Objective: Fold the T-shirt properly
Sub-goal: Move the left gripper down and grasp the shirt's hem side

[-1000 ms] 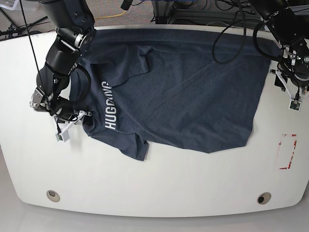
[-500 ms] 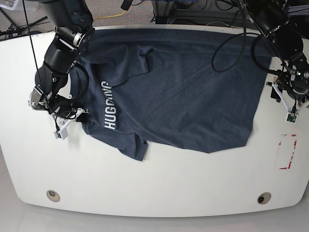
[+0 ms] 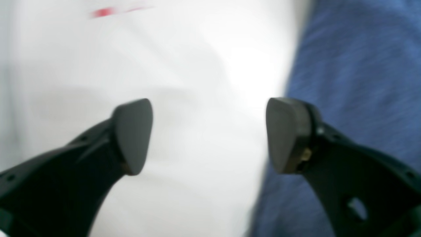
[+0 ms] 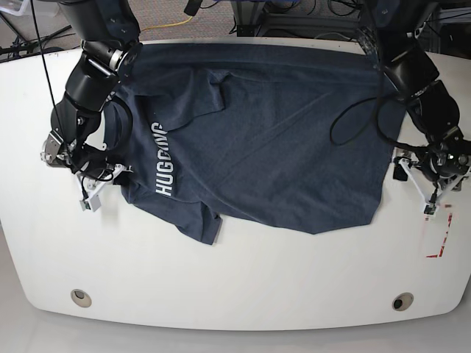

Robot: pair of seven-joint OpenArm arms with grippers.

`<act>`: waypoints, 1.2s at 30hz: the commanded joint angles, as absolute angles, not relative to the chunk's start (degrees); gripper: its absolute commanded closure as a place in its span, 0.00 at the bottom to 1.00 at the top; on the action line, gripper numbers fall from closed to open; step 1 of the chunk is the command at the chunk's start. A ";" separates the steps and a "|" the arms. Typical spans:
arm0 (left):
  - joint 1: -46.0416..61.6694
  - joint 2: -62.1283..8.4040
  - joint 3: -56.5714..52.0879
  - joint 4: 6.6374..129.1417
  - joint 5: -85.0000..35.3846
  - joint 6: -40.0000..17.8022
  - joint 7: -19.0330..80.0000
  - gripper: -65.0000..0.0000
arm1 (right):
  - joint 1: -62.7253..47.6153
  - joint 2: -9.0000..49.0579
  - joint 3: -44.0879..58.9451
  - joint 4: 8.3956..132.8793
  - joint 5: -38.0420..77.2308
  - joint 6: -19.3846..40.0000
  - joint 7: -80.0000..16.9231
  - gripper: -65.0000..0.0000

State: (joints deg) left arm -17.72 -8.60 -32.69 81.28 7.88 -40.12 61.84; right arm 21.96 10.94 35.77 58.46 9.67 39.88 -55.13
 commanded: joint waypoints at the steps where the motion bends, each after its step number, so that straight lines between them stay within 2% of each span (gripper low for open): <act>1: -20.35 -9.36 -32.75 79.43 7.25 -40.00 60.97 0.08 | 23.52 11.56 35.74 59.56 10.51 40.00 -54.29 1.00; 3: -21.32 -9.27 -32.75 77.05 4.88 -40.00 60.97 0.05 | 23.52 11.47 35.74 59.56 10.51 40.00 -54.29 1.00; 9: -23.25 -9.71 -32.66 68.53 -3.82 -40.00 59.82 0.06 | 23.52 11.47 35.74 59.56 10.51 40.00 -54.20 1.00; 17: -24.48 -9.63 -28.00 59.65 -4.88 -40.00 53.49 0.06 | 23.52 11.47 35.74 59.56 10.51 40.00 -54.11 1.00; 24: -27.21 -9.45 -27.47 53.67 -4.88 -40.00 53.23 0.07 | 23.60 11.47 35.74 59.56 10.51 40.00 -54.11 1.00; 26: -27.47 -9.45 -27.56 52.62 -4.88 -40.00 53.14 0.19 | 23.60 11.47 35.74 59.56 10.51 40.00 -54.11 1.00; 29: -27.47 -9.45 -27.56 52.53 -4.88 -40.00 52.62 0.46 | 23.60 11.47 35.74 59.56 10.51 40.00 -54.11 1.00; 31: -27.38 -9.45 -27.65 52.35 -4.88 -40.00 51.56 0.73 | 23.60 11.47 35.74 59.56 10.51 40.00 -54.11 1.00; 34: -27.12 -9.45 -27.65 52.35 -4.79 -40.00 49.80 1.00 | 23.60 11.47 35.74 59.56 10.51 40.00 -54.11 1.00; 36: -27.03 -9.45 -27.65 52.35 -4.62 -40.00 49.36 1.00 | 23.60 11.47 35.74 59.56 10.51 40.00 -54.11 1.00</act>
State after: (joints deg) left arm -25.82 -9.04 -27.70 51.83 -4.89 -39.94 49.54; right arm 21.98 10.66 35.77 58.46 9.67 39.90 -55.09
